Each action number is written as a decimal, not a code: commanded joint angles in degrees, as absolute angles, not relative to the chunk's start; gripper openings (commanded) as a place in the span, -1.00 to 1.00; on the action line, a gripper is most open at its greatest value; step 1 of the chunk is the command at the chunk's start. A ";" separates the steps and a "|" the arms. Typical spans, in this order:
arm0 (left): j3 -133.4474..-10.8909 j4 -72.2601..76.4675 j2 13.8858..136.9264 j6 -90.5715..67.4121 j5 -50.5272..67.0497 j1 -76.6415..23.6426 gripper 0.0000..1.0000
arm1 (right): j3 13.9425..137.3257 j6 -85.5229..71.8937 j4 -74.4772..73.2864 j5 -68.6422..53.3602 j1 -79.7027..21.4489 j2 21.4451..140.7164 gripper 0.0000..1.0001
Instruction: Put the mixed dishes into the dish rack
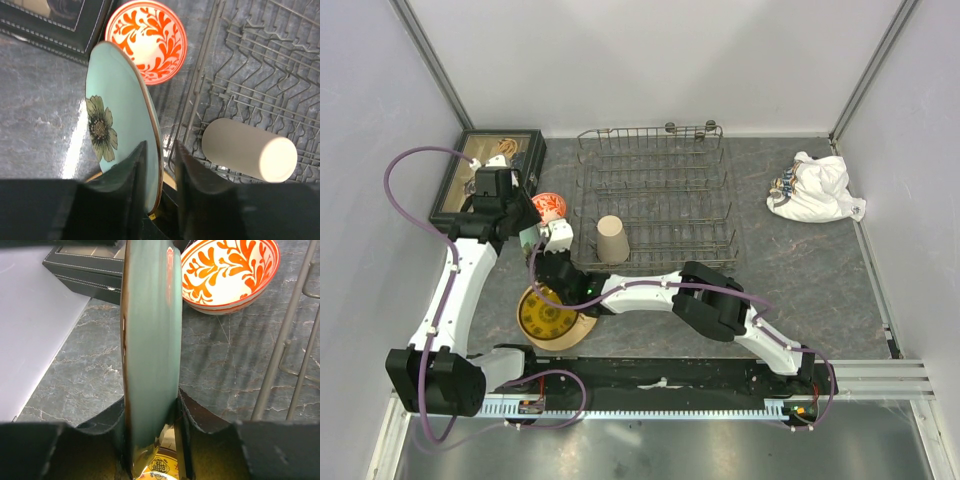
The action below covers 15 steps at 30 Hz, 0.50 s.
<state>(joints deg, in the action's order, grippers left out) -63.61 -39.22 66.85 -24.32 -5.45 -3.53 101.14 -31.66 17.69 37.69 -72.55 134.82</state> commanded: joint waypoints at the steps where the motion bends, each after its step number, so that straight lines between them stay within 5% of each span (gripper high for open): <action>1: -66.88 -36.03 65.39 -25.14 -5.45 -3.69 -0.01 | 99.41 -31.38 19.77 37.35 -73.04 131.57 -1.00; 10: -68.29 -38.32 64.16 -24.17 -8.52 -3.69 0.74 | 95.98 -31.47 21.62 37.88 -72.60 129.20 -1.00; 15: -70.48 -39.81 61.00 -23.12 -13.44 -3.60 0.86 | 94.05 -30.85 22.50 37.71 -72.07 127.09 -1.00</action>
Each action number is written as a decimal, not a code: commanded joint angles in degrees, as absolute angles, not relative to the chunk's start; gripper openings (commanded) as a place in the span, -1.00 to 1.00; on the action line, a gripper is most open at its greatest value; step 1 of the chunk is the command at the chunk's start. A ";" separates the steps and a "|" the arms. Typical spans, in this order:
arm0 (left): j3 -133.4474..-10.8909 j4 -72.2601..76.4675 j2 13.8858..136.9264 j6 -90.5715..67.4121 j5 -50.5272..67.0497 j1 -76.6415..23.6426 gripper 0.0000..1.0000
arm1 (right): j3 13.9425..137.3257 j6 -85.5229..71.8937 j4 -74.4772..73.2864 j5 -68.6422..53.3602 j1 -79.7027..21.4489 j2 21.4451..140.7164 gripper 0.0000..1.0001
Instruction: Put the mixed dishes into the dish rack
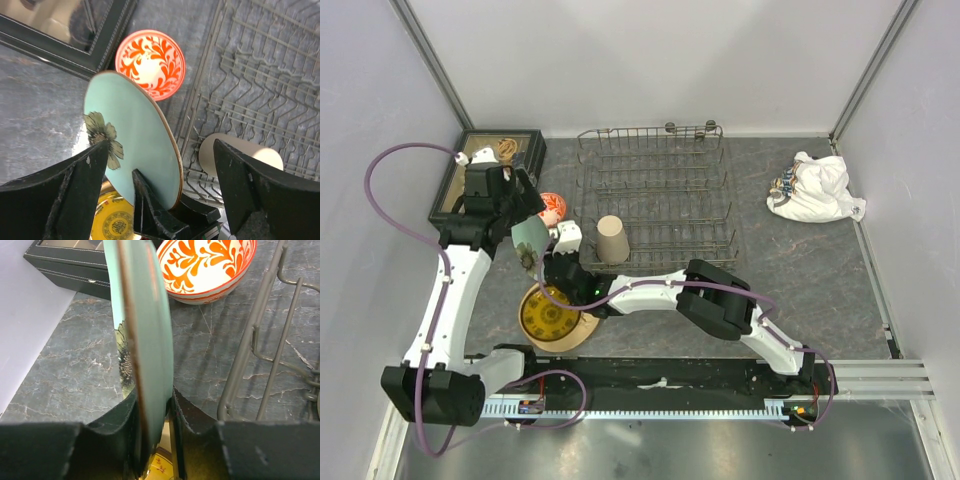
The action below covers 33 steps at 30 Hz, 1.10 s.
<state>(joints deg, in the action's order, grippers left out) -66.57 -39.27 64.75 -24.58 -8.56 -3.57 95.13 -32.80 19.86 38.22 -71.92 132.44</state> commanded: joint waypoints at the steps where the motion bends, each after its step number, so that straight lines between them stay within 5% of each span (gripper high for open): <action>1: -71.10 -40.25 59.95 -22.85 -13.97 -3.60 0.86 | 93.52 -30.59 22.94 37.62 -71.98 126.74 -1.00; 33: -71.37 -45.52 50.37 -22.76 -20.38 -2.81 0.96 | 84.55 -33.14 26.92 29.72 -64.62 104.07 -1.00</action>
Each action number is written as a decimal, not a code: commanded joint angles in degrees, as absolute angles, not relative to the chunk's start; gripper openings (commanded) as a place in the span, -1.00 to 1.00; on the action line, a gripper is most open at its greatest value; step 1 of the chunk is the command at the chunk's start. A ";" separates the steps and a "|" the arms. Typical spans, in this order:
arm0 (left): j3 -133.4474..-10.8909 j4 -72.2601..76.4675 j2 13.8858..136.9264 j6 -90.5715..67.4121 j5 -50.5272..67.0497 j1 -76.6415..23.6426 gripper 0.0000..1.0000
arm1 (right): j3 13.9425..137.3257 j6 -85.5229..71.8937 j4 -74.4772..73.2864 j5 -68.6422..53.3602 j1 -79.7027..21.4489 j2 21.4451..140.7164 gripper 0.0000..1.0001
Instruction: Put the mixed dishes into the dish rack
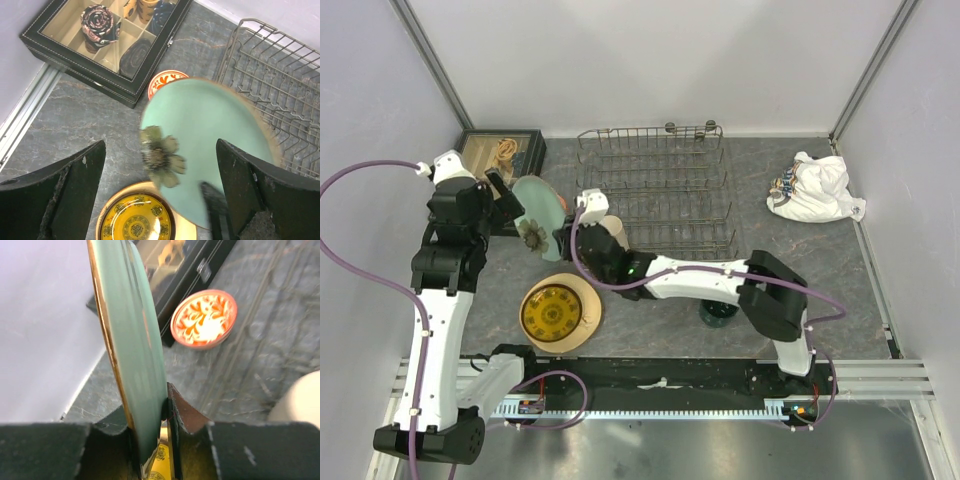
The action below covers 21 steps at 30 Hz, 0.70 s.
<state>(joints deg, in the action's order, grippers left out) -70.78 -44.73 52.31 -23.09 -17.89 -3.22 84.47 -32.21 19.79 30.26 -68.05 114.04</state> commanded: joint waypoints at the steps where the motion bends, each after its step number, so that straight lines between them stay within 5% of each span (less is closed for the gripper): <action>1: -71.19 -45.70 49.84 -23.29 -20.65 -2.81 0.96 | 85.42 -33.13 24.89 27.97 -63.64 102.15 -1.00; 12: -67.59 -45.53 43.42 -23.55 -19.96 -2.73 0.96 | 90.61 -18.30 3.98 25.12 -52.13 87.54 -1.00; 21: -65.83 -45.53 43.77 -24.26 -16.00 -2.81 0.96 | 99.23 10.70 -2.73 32.60 -47.73 93.16 -1.00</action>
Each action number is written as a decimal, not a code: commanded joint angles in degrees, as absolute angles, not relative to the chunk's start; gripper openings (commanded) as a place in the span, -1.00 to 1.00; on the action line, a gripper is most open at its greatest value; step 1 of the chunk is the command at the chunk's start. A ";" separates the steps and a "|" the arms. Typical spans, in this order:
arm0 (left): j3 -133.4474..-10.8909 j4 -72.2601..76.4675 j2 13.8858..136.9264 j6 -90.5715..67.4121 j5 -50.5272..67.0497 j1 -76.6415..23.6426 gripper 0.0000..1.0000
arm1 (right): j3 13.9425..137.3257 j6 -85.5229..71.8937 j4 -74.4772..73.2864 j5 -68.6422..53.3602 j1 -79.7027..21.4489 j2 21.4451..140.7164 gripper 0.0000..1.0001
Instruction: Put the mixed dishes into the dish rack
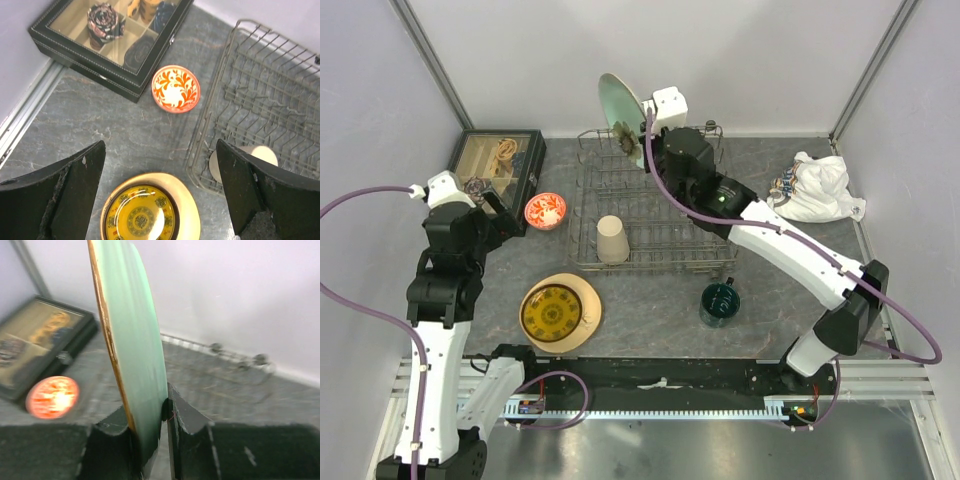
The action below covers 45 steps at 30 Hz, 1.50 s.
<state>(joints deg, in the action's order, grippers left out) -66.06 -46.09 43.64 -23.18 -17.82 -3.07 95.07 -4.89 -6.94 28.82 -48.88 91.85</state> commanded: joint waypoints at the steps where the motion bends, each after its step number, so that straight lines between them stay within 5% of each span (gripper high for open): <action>1: -65.83 -45.53 43.77 -24.17 -15.74 -2.73 0.96 | 99.49 13.07 -2.29 33.04 -47.46 94.90 -1.00; 24: -65.04 -44.21 45.17 -23.47 -12.31 -2.81 0.93 | 99.22 51.58 16.97 26.20 -45.00 111.18 -1.00; 45: -62.84 -40.70 47.46 -24.87 -5.98 -2.81 0.93 | 106.35 65.65 17.67 16.43 -43.68 125.32 -1.00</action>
<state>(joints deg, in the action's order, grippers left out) -63.35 -43.83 46.94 -23.55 -7.84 -3.07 102.59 60.62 7.44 17.08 -43.97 125.40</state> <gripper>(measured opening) 0.971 0.253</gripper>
